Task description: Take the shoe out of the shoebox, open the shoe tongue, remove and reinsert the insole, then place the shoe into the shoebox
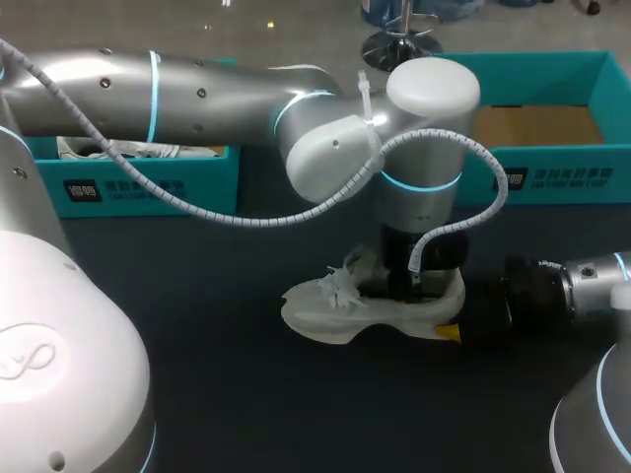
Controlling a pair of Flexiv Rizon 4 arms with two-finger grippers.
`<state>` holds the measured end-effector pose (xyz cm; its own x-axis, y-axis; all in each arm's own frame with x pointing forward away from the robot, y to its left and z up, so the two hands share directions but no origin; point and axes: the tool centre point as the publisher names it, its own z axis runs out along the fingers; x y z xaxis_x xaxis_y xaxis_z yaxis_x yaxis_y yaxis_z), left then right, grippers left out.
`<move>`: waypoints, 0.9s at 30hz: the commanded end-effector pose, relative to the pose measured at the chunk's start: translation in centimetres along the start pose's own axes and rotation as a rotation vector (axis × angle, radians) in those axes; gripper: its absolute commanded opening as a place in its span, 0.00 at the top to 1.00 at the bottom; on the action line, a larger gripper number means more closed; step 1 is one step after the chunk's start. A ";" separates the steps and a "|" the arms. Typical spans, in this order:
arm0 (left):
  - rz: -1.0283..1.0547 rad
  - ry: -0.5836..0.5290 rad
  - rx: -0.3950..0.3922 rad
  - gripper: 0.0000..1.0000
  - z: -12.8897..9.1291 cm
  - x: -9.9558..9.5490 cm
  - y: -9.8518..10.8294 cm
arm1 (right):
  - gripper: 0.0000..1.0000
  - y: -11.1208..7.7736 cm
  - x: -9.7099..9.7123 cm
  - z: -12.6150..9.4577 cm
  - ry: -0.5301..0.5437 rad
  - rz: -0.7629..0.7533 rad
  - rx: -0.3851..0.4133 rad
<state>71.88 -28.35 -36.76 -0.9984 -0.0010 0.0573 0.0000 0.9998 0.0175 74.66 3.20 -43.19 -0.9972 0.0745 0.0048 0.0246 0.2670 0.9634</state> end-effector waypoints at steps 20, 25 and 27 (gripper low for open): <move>0.047 -0.014 0.026 0.60 1.3 0.5 -0.3 | 1.00 -0.3 -0.1 0.3 -0.001 0.000 0.003; 0.067 -0.043 0.034 0.60 1.7 0.1 -0.6 | 1.00 -0.3 -0.1 0.3 -0.001 0.000 0.003; 0.073 -0.071 0.031 0.61 2.3 0.0 -0.8 | 1.00 -0.3 -0.1 0.3 -0.001 0.000 0.003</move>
<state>72.31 -28.86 -38.17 -0.9973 0.0735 0.0048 0.0734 0.9972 -0.0167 74.60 3.22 -43.20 -0.9973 0.0739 0.0040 0.0236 0.2669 0.9634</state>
